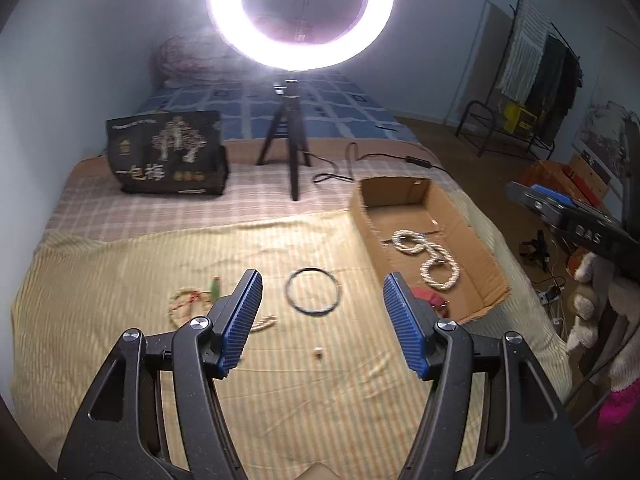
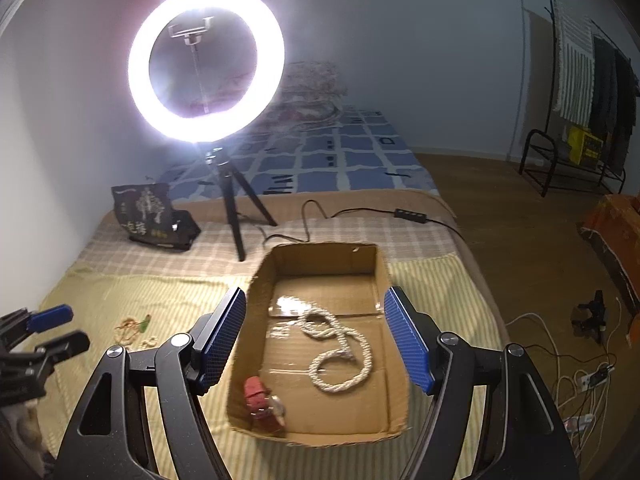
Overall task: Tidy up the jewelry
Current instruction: 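Move the left tool back toward the loose white pearl on the sheet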
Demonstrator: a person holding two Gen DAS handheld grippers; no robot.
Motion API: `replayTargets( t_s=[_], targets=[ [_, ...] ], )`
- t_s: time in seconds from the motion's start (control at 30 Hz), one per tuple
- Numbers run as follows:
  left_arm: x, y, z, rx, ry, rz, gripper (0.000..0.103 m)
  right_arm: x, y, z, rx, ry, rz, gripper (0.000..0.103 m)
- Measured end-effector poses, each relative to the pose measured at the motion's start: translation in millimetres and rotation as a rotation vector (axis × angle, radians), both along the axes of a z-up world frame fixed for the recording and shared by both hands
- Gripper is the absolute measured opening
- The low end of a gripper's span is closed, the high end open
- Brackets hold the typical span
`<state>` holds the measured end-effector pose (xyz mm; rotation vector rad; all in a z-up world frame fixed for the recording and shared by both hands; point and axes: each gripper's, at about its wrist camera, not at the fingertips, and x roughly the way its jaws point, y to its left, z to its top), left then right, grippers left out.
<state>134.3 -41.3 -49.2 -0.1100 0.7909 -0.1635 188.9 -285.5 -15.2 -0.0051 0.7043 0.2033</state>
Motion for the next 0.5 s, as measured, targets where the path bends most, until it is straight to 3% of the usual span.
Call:
replayTargets(
  t_s=[0.5],
  targets=[
    [-4.4,90.3,-12.1,-0.028,0.04,0.118,0.065,-24.7,89.8,-27.7,-0.036,0.081,0.248,0.071]
  ],
)
